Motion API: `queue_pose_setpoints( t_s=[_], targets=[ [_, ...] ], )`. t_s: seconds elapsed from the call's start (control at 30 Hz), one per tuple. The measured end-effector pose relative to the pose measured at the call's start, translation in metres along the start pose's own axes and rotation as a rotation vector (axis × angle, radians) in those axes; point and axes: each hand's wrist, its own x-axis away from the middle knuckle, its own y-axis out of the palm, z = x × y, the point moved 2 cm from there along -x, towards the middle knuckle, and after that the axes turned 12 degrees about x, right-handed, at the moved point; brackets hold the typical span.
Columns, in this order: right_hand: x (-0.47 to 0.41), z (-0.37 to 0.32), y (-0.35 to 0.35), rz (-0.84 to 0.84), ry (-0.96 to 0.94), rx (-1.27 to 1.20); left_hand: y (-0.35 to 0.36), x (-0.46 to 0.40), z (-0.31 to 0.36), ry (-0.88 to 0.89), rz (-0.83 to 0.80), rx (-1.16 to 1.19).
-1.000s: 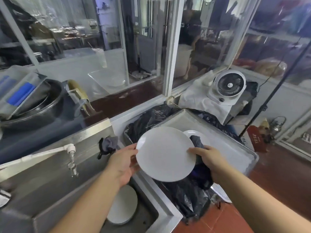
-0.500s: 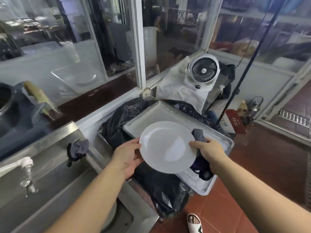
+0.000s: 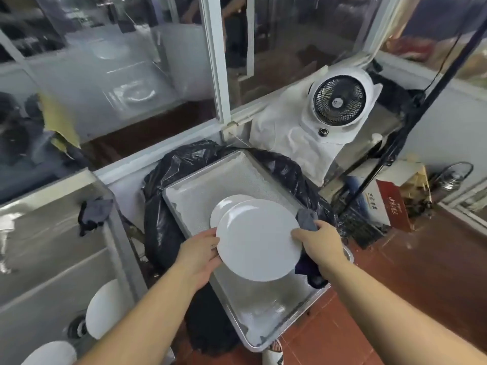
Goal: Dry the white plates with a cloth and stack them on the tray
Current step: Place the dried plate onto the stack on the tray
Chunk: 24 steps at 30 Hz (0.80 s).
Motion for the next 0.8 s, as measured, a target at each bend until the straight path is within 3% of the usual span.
queue_pose_setpoints(
  t_s=[0.37, 0.6, 0.8],
  targets=[
    [-0.086, -0.008, 0.034, -0.135, -0.052, 0.156, 0.006, -0.058, -0.005, 0.052, 0.081, -0.048],
    [-0.129, -0.019, 0.076, -0.154, -0.070, 0.327, -0.008, -0.119, -0.003, 0.044, 0.198, -0.147],
    [-0.148, -0.023, 0.098, -0.130, -0.059, 0.420, -0.018, -0.163, -0.002, 0.056, 0.169, -0.295]
  ],
)
